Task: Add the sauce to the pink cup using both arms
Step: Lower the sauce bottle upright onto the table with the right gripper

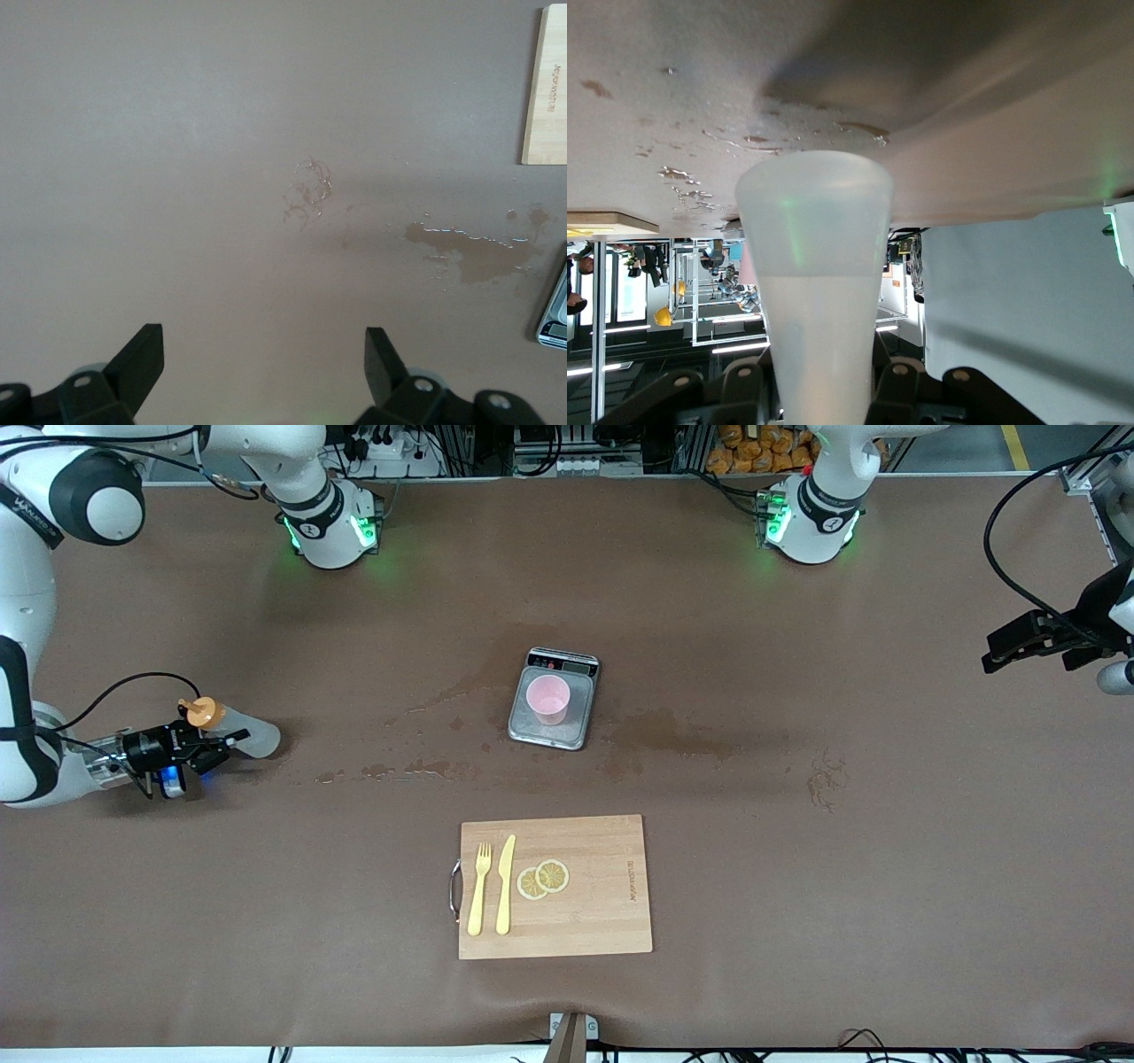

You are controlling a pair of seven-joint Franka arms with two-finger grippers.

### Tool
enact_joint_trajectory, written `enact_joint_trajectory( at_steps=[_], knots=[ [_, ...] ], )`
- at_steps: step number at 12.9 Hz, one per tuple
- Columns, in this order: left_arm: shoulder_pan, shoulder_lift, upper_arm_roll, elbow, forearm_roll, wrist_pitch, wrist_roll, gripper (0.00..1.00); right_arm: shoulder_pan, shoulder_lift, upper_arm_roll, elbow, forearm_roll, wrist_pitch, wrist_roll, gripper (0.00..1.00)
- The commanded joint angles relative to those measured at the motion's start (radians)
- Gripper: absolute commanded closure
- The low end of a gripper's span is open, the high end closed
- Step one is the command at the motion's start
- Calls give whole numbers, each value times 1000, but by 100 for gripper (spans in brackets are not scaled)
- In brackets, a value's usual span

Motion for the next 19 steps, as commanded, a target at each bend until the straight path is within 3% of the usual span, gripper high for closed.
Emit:
enact_joint_trajectory(
  at_steps=[1,7,8,9,10,14,19],
  knots=[
    [1,-9,-5,25,25,-17,3,0,-1,0,9,4,19,6,10,63],
    [-2,-6,-5,33,23,-22,0,0,6,4,9,-6,5,48,13,50],
    [-5,-6,-6,33,23,-22,-1,0,6,4,9,-12,5,55,13,41],
    [-5,-3,-5,33,23,-22,2,0,11,4,9,-12,5,57,16,7],
    [0,-3,-5,33,23,-22,5,0,17,3,8,-6,4,55,30,0],
    [0,-3,-5,31,22,-22,6,0,9,-17,11,52,13,17,151,0],
    [1,-3,-6,31,20,-22,5,0,16,-28,21,273,19,-138,341,0]
  ],
)
